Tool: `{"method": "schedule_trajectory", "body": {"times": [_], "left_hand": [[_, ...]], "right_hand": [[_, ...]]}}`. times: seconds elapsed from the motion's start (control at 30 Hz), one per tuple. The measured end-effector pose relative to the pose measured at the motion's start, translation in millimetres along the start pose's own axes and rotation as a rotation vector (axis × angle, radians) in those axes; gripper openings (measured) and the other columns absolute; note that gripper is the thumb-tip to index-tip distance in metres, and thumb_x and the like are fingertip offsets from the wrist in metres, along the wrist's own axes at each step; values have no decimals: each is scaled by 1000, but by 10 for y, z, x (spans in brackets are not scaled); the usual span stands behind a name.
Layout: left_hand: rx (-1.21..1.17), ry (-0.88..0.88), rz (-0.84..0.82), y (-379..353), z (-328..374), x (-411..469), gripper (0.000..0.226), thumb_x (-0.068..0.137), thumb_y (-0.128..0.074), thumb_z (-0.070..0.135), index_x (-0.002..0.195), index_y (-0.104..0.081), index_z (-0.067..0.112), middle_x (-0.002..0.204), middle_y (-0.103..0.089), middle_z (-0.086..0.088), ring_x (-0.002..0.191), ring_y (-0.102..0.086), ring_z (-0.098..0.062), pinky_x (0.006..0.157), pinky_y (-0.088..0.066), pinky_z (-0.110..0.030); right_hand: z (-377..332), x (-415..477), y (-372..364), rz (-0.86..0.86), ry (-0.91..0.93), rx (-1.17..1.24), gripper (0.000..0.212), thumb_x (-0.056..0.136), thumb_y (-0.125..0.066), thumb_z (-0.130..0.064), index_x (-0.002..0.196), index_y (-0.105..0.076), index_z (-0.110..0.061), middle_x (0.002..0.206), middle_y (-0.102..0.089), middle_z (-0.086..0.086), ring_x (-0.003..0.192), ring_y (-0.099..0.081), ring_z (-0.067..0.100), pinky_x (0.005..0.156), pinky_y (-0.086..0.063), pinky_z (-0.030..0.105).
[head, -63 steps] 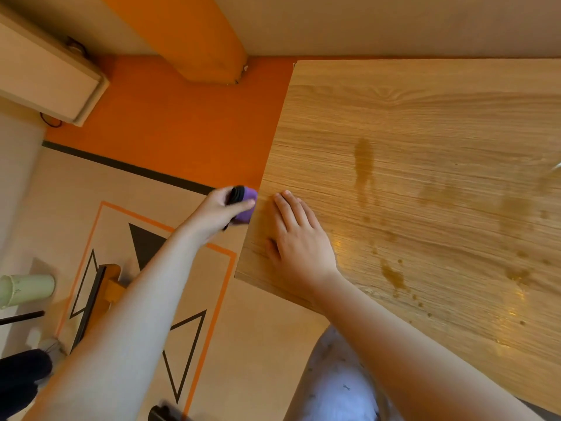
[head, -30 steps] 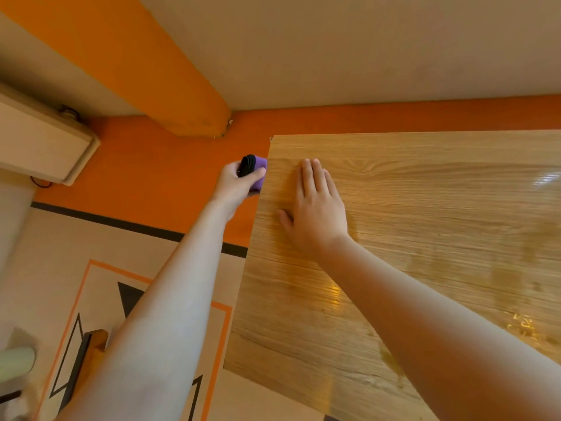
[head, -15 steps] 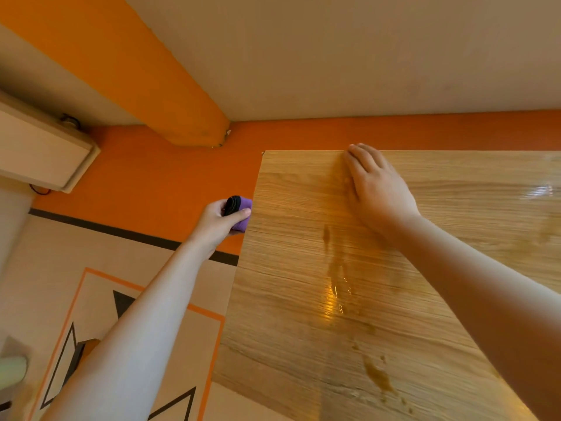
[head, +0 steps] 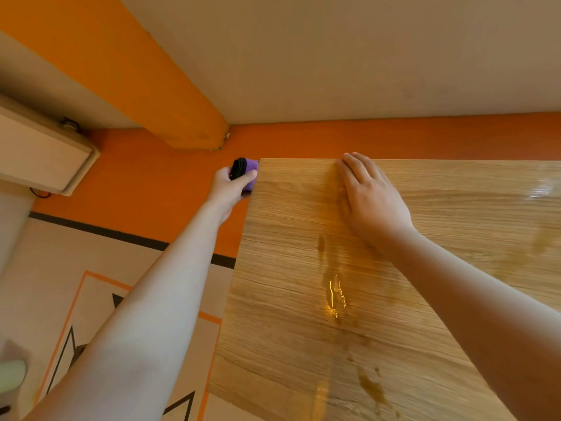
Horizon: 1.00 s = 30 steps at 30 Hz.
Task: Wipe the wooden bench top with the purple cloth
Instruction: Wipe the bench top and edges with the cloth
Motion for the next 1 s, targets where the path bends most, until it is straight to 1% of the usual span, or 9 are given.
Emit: {"method": "schedule_trajectory", "body": {"times": [0.1, 0.23, 0.3, 0.4, 0.53, 0.6, 0.73, 0.9, 1.0], "left_hand": [[50, 19, -77, 118, -179, -205, 31, 91, -63, 10, 121, -57, 10, 111, -65, -5, 98, -64, -16, 73, -55, -26], [104, 10, -93, 206, -243, -290, 17, 90, -63, 10, 103, -62, 20, 107, -67, -4, 100, -63, -21, 83, -56, -33], [123, -17, -76, 177, -142, -207, 18, 90, -63, 10, 107, -62, 17, 110, -66, -6, 101, -63, -22, 85, -55, -37], [87, -59, -27, 56, 127, -1, 27, 90, -62, 8, 117, -60, 9, 105, -65, -4, 94, -63, -16, 76, -55, -29], [69, -80, 7, -88, 329, 200, 13, 90, -63, 6, 99, -64, 14, 97, -66, -6, 95, -61, -23, 78, -53, -35], [85, -75, 14, -63, 306, 170, 16, 90, -63, 7, 105, -63, 13, 103, -65, -9, 99, -61, -23, 83, -53, -38], [-51, -198, 134, 140, 491, -58, 17, 90, -64, 11, 104, -62, 20, 101, -66, 2, 95, -62, -11, 85, -54, -31], [-113, -216, 41, -134, 625, -472, 21, 85, -69, 12, 105, -64, 18, 109, -67, -5, 101, -63, -19, 91, -51, -40], [-73, -226, 84, -330, 511, -725, 24, 78, -77, 18, 97, -63, 20, 103, -67, -3, 99, -64, -23, 86, -52, -41]], "right_hand": [[-20, -12, -17, 0, -1, -4, 48, 94, -45, -18, 138, -40, 3, 144, -41, 19, 137, -32, 33, 114, -27, 43], [-6, 13, -4, 4, -3, -9, 48, 95, -45, -18, 137, -41, 3, 144, -41, 20, 137, -33, 34, 114, -27, 43], [-13, 14, -9, 9, 0, -15, 48, 95, -44, -19, 138, -40, 3, 144, -41, 20, 137, -32, 34, 114, -26, 43], [-10, 12, -19, 8, 3, -21, 48, 97, -39, -21, 138, -40, 3, 145, -40, 20, 138, -31, 34, 114, -24, 42], [6, 15, -17, 13, 5, -20, 49, 96, -37, -23, 138, -40, 2, 144, -41, 20, 137, -32, 34, 114, -26, 42], [-9, -1, -21, 25, 7, -11, 48, 96, -41, -21, 138, -40, 2, 145, -40, 19, 138, -32, 33, 115, -25, 42], [-8, -6, 14, 37, 5, 9, 48, 95, -44, -19, 138, -40, 2, 145, -41, 18, 138, -31, 32, 115, -24, 41], [31, 10, 69, 55, -10, 155, 43, 91, -50, -14, 132, -48, 0, 142, -45, 14, 137, -33, 29, 112, -27, 38], [21, -22, 252, 115, -61, 365, 29, 84, -54, -3, 112, -62, -1, 123, -59, 13, 123, -46, 30, 102, -41, 39]]}}
Point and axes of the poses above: each hand's wrist, its own x-axis towards the middle knuckle, its own y-axis out of the back of the hand, z = x × y, the point moved 9 cm from there along x, towards the middle knuckle
